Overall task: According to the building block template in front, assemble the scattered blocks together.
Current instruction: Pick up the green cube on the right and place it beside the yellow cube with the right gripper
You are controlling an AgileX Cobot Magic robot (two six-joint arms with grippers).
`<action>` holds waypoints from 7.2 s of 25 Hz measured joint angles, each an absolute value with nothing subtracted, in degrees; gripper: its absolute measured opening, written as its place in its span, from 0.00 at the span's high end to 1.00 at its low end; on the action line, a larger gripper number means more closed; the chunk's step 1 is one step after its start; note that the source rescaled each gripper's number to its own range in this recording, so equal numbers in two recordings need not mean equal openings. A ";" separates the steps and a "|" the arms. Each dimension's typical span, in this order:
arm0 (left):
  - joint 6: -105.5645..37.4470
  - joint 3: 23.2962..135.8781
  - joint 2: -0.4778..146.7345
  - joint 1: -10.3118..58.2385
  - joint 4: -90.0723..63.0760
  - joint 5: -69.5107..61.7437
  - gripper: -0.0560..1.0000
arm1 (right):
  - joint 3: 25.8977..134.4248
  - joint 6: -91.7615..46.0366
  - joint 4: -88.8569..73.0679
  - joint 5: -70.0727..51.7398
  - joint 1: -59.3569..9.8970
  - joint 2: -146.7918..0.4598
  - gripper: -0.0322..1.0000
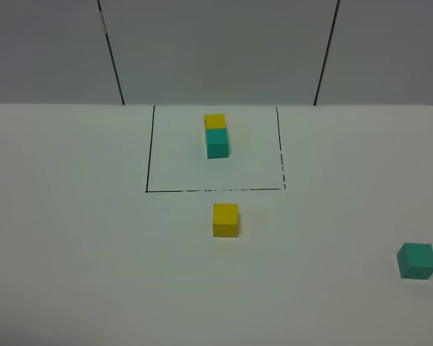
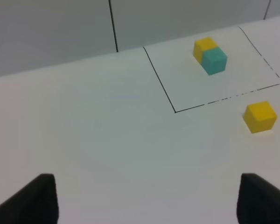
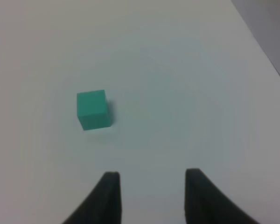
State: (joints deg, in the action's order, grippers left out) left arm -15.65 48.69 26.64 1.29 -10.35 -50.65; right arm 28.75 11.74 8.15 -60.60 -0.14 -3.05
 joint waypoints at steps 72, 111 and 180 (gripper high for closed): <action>-1.68 28.91 -0.24 1.34 -5.65 -58.97 0.12 | 28.75 11.68 8.15 -60.60 -0.14 -3.05 0.97; -1.68 28.91 -0.24 1.34 -5.70 -58.97 0.12 | 28.70 11.36 4.58 -59.65 -0.14 -4.25 0.35; -1.68 28.91 -0.24 1.34 -5.70 -58.97 0.12 | 56.03 2.87 0.56 -34.43 -3.65 -104.48 0.00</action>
